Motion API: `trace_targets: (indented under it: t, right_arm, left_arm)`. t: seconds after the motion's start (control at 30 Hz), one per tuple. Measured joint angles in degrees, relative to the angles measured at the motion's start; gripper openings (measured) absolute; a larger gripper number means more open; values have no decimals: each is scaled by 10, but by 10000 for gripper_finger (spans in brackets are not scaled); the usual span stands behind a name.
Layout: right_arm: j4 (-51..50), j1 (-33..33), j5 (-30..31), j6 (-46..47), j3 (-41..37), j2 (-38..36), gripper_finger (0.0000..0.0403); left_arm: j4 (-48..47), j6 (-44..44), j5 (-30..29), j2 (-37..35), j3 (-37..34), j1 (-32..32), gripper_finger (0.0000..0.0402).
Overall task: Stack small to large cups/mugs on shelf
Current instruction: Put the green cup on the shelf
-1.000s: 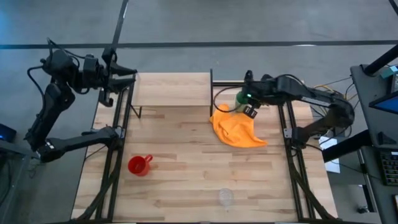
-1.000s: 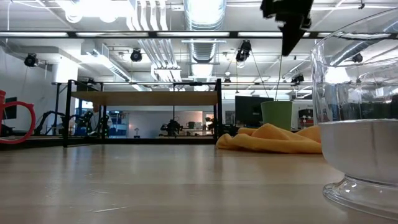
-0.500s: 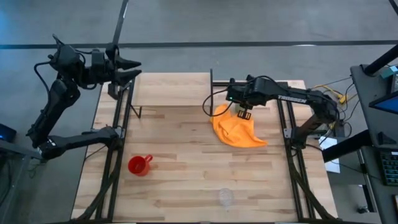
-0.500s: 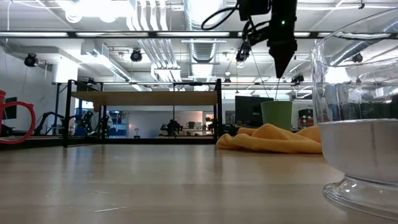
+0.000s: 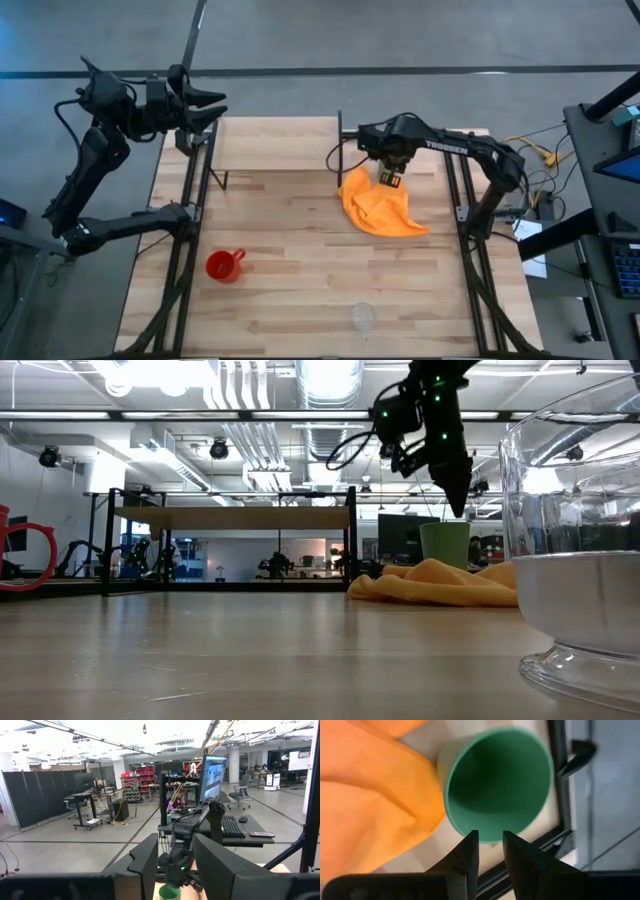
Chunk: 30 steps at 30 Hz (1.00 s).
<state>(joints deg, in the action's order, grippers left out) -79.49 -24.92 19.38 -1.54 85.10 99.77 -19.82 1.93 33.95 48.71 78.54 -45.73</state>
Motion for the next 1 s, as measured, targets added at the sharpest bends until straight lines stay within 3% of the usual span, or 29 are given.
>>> trace_targets:
  t: [0.37,1.0]
  right_arm:
    - [4,-6,-62,-87,2,2,82]
    - [58,-6,-59,-90,-3,31,75]
  left_arm:
    - [1,0,0,0,0,0,112]
    - [0,0,0,14,0,0,112]
